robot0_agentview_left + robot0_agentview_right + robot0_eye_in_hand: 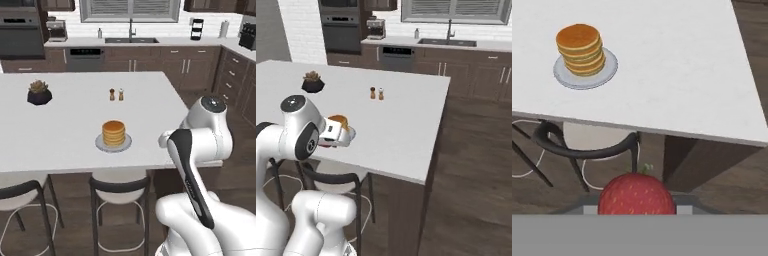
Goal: Take the strawberry from the fridge and place it on top of the pancake, located on the dining counter.
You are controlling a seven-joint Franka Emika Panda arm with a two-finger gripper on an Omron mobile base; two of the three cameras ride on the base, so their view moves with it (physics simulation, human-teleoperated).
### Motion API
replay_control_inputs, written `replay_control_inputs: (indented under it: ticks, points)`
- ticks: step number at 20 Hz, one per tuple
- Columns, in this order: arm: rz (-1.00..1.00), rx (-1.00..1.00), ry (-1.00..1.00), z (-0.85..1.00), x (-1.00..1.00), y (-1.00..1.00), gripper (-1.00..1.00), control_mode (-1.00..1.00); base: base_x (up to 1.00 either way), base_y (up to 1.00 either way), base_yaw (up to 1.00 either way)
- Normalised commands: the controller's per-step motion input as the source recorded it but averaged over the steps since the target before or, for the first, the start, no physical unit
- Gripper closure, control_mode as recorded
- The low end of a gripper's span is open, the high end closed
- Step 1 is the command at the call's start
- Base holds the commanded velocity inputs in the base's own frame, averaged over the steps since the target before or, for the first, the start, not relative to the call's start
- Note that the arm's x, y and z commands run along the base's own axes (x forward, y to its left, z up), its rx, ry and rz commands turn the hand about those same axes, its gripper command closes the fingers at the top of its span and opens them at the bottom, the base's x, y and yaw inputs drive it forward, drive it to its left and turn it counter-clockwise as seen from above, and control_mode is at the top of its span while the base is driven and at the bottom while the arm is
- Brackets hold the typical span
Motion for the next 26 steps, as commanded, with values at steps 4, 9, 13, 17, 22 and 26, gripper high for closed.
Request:
replay_control_inputs:
  ticks: [4,9,13,17,22,26]
  points:
    - [0.0,0.0,0.0,0.0,0.0,0.0,1.0,1.0,0.37,0.92,-0.34]
    - [0.0,0.0,0.0,0.0,0.0,0.0,1.0,1.0,0.4,0.79,-0.24]
    - [0.0,0.0,0.0,0.0,0.0,0.0,1.0,1.0,0.59,0.16,-0.11]
    - [0.0,0.0,0.0,0.0,0.0,0.0,1.0,1.0,0.59,0.0,0.0]
    - [0.0,0.0,0.0,0.0,0.0,0.0,1.0,1.0,0.53,0.24,0.0]
    - [0.0,0.0,0.0,0.0,0.0,0.0,1.0,1.0,0.3,0.47,0.0]
